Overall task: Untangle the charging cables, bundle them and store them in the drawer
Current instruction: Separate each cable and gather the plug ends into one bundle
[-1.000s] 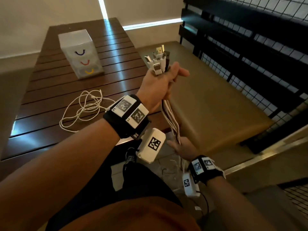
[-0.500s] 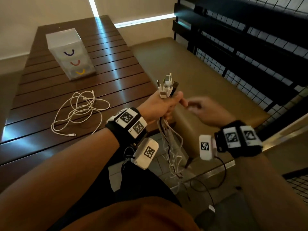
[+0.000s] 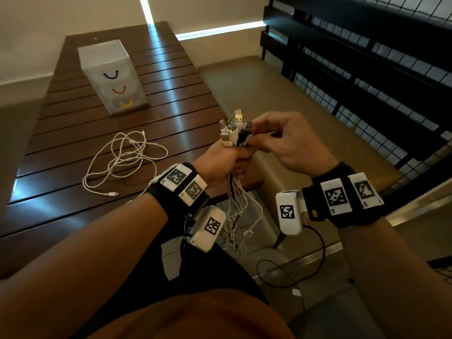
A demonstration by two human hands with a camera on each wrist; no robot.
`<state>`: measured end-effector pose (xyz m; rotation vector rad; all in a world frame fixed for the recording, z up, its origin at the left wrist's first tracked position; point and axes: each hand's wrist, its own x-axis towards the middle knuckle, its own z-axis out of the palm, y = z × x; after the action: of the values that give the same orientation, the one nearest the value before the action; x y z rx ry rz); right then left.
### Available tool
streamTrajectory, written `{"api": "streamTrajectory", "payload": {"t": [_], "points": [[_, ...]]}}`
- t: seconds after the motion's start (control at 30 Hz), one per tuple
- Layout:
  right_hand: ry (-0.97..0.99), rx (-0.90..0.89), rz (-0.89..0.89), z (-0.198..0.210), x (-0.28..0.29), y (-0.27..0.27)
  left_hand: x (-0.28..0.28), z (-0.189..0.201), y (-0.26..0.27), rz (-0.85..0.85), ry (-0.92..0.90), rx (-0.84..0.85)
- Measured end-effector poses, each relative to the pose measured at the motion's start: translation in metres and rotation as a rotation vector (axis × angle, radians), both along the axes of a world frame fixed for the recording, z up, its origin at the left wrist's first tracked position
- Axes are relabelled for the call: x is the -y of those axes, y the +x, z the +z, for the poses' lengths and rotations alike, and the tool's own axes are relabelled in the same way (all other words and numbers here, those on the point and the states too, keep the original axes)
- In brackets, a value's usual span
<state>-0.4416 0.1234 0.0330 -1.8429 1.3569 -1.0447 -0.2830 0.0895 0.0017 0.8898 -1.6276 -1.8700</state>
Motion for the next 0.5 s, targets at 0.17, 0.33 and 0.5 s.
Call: {"api": "streamTrajectory", "payload": {"t": [0.17, 0.33, 0.5], "points": [[-0.055, 0.143, 0.072, 0.004, 0.003, 0.006, -0.002, 0.006, 0.005, 0.014, -0.030, 0.038], [-0.024, 0.219, 0.157, 0.006, 0.009, 0.018, -0.007, 0.004, 0.006, 0.021, 0.006, 0.064], [-0.037, -0.069, 0.140, 0.032, 0.017, 0.040, -0.010, 0.006, 0.005, -0.012, 0.023, 0.078]]}}
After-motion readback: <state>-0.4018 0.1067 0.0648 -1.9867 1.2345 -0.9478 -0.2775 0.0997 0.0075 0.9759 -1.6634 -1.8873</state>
